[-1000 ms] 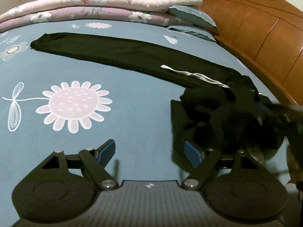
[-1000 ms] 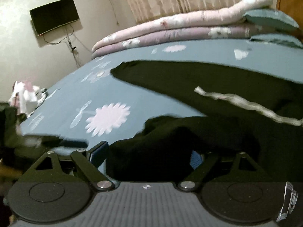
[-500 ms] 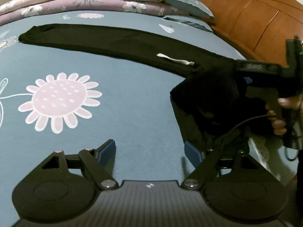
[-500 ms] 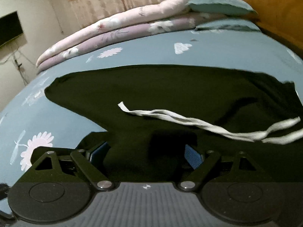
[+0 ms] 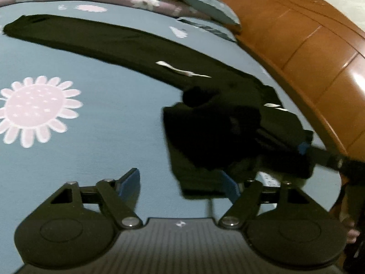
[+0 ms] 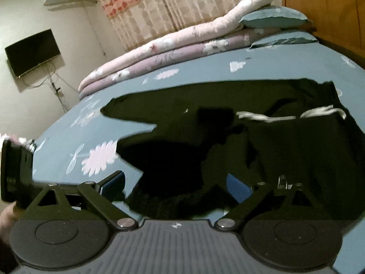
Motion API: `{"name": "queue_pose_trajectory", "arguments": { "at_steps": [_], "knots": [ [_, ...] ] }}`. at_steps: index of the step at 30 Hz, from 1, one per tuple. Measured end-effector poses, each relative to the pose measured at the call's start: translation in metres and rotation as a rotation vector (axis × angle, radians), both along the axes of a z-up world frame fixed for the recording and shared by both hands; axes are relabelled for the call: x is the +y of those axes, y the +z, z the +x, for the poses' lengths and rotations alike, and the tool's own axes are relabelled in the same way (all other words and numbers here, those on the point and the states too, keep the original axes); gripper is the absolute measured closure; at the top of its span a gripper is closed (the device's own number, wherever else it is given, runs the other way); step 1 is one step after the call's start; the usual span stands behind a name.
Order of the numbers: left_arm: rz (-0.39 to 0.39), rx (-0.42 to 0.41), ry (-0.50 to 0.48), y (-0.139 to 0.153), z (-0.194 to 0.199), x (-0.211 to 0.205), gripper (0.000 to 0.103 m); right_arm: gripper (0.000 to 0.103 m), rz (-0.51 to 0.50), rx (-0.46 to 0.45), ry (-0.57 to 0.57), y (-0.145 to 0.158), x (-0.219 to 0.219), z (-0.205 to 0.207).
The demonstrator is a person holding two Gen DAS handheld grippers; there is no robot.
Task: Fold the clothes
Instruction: 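Fold the waist end with the right gripper toward the leg ends, then grasp a black trouser leg end with the left gripper and lift it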
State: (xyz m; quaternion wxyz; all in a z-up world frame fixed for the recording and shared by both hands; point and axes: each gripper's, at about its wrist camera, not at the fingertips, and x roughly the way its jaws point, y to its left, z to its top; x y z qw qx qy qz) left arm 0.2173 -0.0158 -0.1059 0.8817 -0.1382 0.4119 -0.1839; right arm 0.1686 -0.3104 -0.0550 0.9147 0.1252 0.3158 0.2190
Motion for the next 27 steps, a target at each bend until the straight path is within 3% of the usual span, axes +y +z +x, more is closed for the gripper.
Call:
{"name": "queue_pose_trajectory", "arguments": {
  "at_steps": [1, 2, 6, 12, 16, 19, 27],
  "knots": [
    [-0.012, 0.013, 0.009, -0.004, 0.001, -0.001, 0.049, 0.005, 0.002, 0.001, 0.004, -0.001, 0.0, -0.003],
    [-0.025, 0.027, 0.017, -0.008, 0.002, -0.002, 0.052, 0.005, 0.004, 0.003, 0.008, -0.002, 0.0, -0.006],
    [-0.026, 0.012, 0.042, -0.017, 0.003, -0.011, 0.054, 0.005, 0.009, -0.005, 0.022, 0.0, -0.003, -0.015],
    [0.073, -0.047, 0.027, -0.016, 0.013, -0.039, 0.055, 0.005, 0.023, -0.017, 0.013, -0.001, -0.006, -0.015],
    [0.167, -0.084, 0.033, -0.014, 0.003, -0.057, 0.075, 0.005, -0.013, -0.034, 0.007, 0.002, -0.004, -0.019],
    [0.174, -0.091, 0.043, -0.01, -0.002, -0.057, 0.091, 0.005, -0.031, -0.043, -0.014, 0.007, -0.005, -0.023],
    [0.123, -0.119, 0.083, 0.025, -0.014, -0.019, 0.092, 0.005, -0.019, -0.084, -0.036, 0.022, -0.011, -0.04]
  ]
}}
